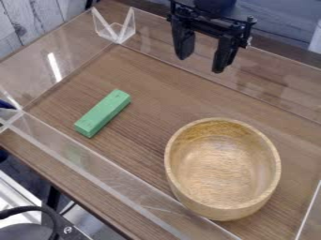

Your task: Put the green block in the brown bowl

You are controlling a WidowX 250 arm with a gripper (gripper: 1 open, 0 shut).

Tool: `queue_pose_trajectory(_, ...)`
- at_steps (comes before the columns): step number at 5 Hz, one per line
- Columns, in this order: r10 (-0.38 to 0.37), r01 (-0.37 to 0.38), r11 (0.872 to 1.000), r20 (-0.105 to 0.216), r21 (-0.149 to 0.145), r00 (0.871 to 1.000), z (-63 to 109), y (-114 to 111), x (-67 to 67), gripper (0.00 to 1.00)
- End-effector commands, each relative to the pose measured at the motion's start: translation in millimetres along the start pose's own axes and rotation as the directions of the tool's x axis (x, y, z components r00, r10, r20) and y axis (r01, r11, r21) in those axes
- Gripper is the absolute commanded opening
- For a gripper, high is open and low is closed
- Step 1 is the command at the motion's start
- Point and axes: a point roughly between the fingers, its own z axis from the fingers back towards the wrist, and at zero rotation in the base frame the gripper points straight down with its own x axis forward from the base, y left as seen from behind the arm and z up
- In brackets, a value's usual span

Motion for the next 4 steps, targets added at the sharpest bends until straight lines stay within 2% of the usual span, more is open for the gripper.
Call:
queue_pose_trajectory(1,-0.009,0.009,1.000,-0.023,0.003,1.000,-8.0,3,-3.5,1.00)
queue_pose_trajectory(2,-0.036,0.036,0.999,-0.036,0.008,0.999,-13.5,18,-18.6,1.00)
queue_pose_trajectory(4,-0.041,0.042,0.999,-0.011,0.019,0.999,-27.7,56,-56.6,1.00)
